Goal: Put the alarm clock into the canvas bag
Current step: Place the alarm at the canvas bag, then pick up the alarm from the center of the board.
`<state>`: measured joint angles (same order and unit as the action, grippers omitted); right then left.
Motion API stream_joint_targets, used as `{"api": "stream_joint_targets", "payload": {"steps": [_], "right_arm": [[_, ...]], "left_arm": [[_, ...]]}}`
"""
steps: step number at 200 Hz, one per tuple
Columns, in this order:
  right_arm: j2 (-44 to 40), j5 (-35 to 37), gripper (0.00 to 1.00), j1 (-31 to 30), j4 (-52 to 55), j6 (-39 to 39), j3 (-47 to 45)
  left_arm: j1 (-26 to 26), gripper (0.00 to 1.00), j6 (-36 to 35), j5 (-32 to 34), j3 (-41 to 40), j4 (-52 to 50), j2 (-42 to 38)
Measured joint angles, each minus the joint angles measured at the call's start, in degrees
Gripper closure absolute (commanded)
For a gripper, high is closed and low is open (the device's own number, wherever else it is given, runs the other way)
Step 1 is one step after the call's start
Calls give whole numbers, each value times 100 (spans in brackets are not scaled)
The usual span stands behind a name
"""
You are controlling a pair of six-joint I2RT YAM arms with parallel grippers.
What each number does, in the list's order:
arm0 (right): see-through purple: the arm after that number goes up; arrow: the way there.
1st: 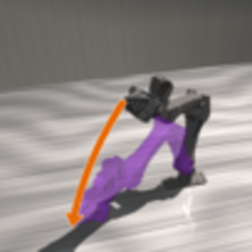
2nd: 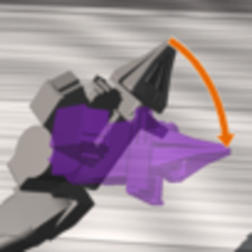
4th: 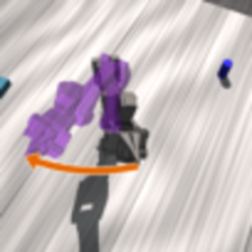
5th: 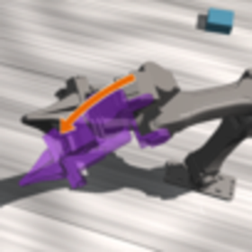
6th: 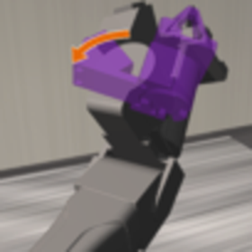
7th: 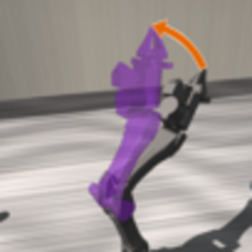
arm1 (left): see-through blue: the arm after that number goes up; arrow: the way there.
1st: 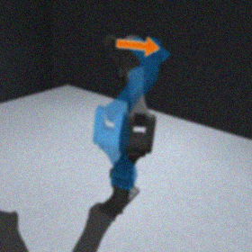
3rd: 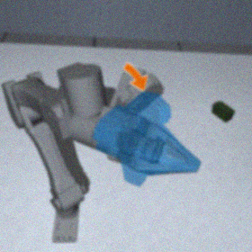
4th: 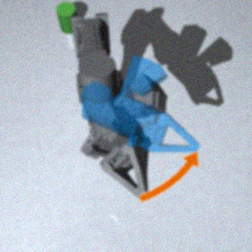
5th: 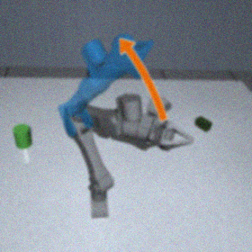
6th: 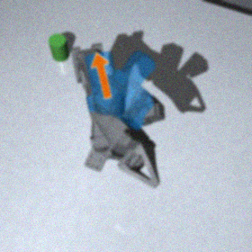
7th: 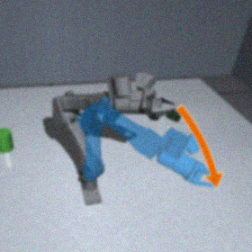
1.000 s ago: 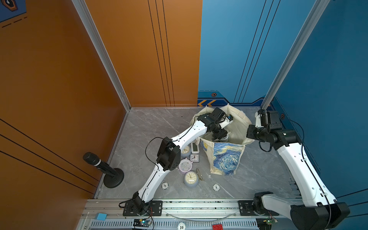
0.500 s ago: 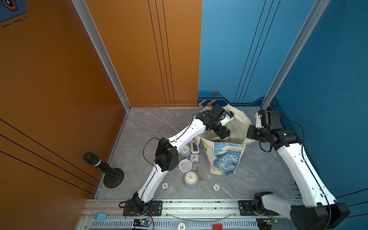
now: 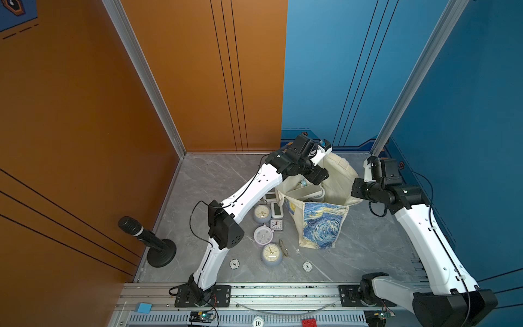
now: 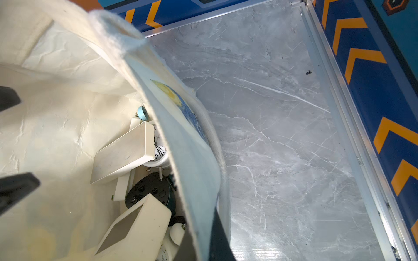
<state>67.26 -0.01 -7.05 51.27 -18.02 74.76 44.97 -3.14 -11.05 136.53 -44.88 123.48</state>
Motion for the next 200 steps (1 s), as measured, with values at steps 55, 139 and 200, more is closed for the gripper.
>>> {"api": "stream_joint_targets", "payload": {"steps": [55, 139, 200], "right_arm": [[0, -37, 91, 0, -31, 0, 0], [0, -46, 91, 0, -33, 0, 0], [0, -94, 91, 0, -44, 0, 0]], "left_arm": [[-37, 23, 584, 1060, -315, -7, -562], [-592, 21, 1506, 2118, -1574, 24, -1622], [-1237, 20, 2092, 2341, -3191, 101, -2638]]}}
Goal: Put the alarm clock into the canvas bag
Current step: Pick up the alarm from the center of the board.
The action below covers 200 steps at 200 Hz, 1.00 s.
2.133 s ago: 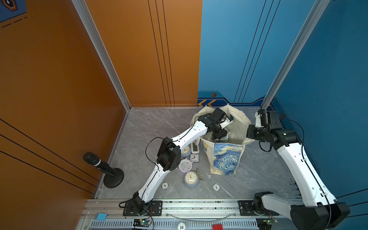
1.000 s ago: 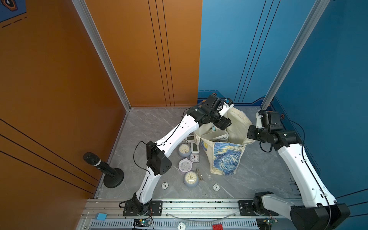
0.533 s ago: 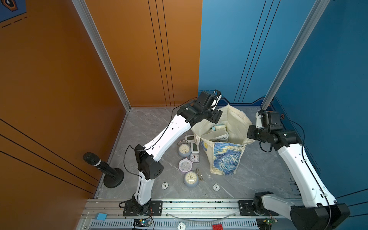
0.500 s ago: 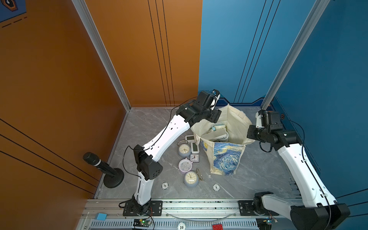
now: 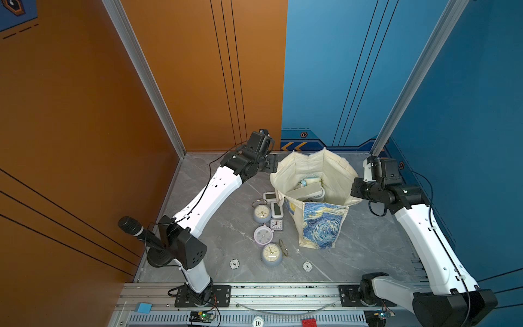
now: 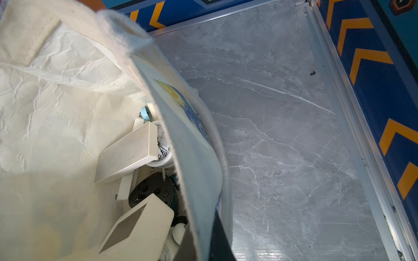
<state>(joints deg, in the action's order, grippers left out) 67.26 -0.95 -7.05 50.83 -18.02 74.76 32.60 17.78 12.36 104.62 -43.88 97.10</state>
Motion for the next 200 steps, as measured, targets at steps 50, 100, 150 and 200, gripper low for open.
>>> {"api": "stream_joint_targets", "payload": {"steps": [50, 100, 150, 200], "right_arm": [[13, -39, 91, 0, -28, -2, 0], [52, -42, 91, -9, -55, 0, 0], [76, -42, 91, -13, -68, 0, 0], [76, -37, 91, -13, -76, 0, 0]], "left_arm": [[-278, 17, 417, 9, -1165, 98, -616], [-273, 15, 872, -107, -1939, 216, -688], [-179, 9, 1272, -387, -2465, 424, -549], [83, 6, 1469, -529, -2599, 568, 90]]}}
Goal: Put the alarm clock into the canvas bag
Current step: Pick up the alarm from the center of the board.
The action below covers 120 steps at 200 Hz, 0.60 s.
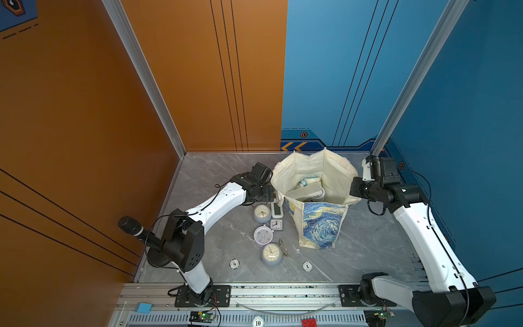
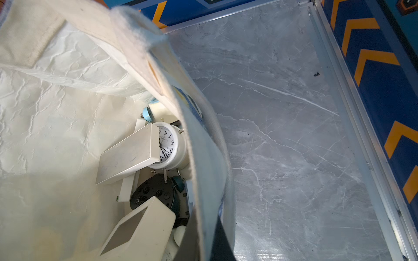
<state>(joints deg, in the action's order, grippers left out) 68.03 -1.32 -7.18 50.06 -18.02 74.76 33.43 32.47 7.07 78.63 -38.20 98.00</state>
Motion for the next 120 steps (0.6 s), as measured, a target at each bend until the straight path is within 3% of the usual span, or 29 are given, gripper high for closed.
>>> {"api": "stream_joint_targets", "payload": {"steps": [11, 120], "right_arm": [[0, 0, 91, 2, -2, 0, -7], [-22, 0, 91, 2, -15, 15, -39]], "left_arm": [[79, 0, 66, 2, -15, 24, 107], [323, 2, 516, 343, -503, 116, 409]]}}
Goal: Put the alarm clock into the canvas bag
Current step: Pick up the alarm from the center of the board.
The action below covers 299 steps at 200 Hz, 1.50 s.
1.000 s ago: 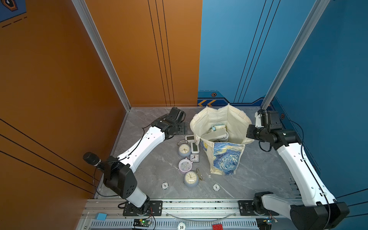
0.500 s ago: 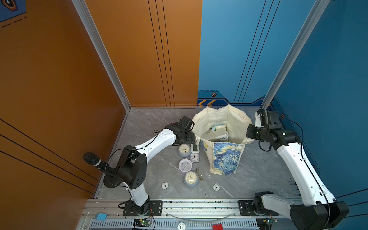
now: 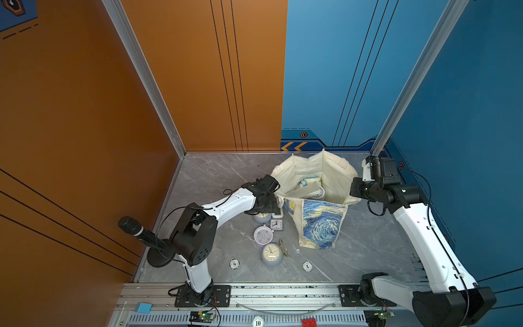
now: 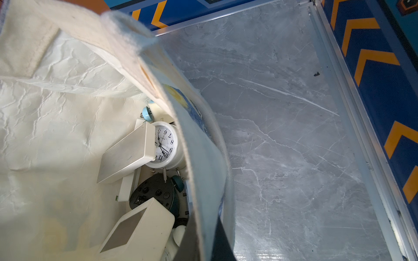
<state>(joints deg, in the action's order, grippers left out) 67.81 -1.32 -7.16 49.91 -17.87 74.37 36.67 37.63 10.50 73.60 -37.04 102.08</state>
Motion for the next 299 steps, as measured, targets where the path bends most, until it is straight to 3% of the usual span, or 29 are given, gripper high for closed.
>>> {"api": "stream_joint_targets", "payload": {"steps": [80, 119, 161, 230, 242, 299], "right_arm": [[0, 0, 91, 0, 0, -2, 0], [0, 0, 91, -2, 0, -2, 0], [0, 0, 91, -20, 0, -2, 0], [0, 0, 91, -39, -2, -2, 0], [0, 0, 91, -39, -2, -2, 0], [0, 2, 91, -39, -2, 0, 0]], "left_arm": [[-26, 0, -2, -26, -39, 70, 385], [-103, 7, -4, -72, -146, 184, 385], [-118, 1, -9, -98, -157, 197, 385], [-142, 13, -31, -153, -160, 208, 367], [-146, 19, -48, -153, -192, 214, 334], [-223, 26, -205, -151, -297, 146, -358]]}}
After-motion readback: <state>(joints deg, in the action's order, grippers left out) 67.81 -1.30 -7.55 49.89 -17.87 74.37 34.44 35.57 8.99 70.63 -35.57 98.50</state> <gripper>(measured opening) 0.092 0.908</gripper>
